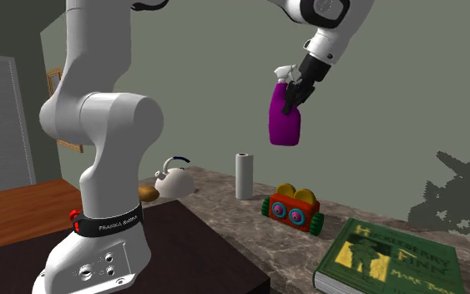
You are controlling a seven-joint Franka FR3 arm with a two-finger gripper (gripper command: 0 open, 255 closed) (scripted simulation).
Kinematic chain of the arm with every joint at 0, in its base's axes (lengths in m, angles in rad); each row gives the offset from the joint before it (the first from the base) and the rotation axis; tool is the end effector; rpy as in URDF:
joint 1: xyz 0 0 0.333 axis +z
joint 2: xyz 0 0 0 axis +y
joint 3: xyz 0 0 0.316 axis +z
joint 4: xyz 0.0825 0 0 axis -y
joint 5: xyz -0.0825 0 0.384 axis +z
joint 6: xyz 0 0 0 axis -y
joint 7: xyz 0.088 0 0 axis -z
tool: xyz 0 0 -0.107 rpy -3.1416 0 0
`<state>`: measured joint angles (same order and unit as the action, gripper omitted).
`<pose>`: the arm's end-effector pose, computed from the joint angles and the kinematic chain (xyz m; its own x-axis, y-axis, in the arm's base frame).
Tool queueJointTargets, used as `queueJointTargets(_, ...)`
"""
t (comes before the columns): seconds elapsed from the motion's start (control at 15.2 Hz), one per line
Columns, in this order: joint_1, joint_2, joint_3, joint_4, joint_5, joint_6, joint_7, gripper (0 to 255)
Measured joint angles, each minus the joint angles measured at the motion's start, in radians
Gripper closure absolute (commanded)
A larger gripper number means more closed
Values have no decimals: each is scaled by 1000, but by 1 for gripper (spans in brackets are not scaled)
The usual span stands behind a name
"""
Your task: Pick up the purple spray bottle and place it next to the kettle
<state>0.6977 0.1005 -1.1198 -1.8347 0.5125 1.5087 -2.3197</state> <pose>0.5166 -0.1552 0.4839 -0.2094 0.8249 0.5251 0.9697 0.2442 0.0031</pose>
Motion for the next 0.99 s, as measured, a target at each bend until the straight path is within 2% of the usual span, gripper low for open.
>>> queueJointTargets(0.2,78,-160,36,-96,-98,86,127,255)
queueJointTargets(0.33,91,-271,94,-175,-164,148,213,255)
queueJointTargets(0.46,83,-368,170,-250,-214,197,297,255)
queueJointTargets(0.99,74,-543,395,-440,-242,336,525,255)
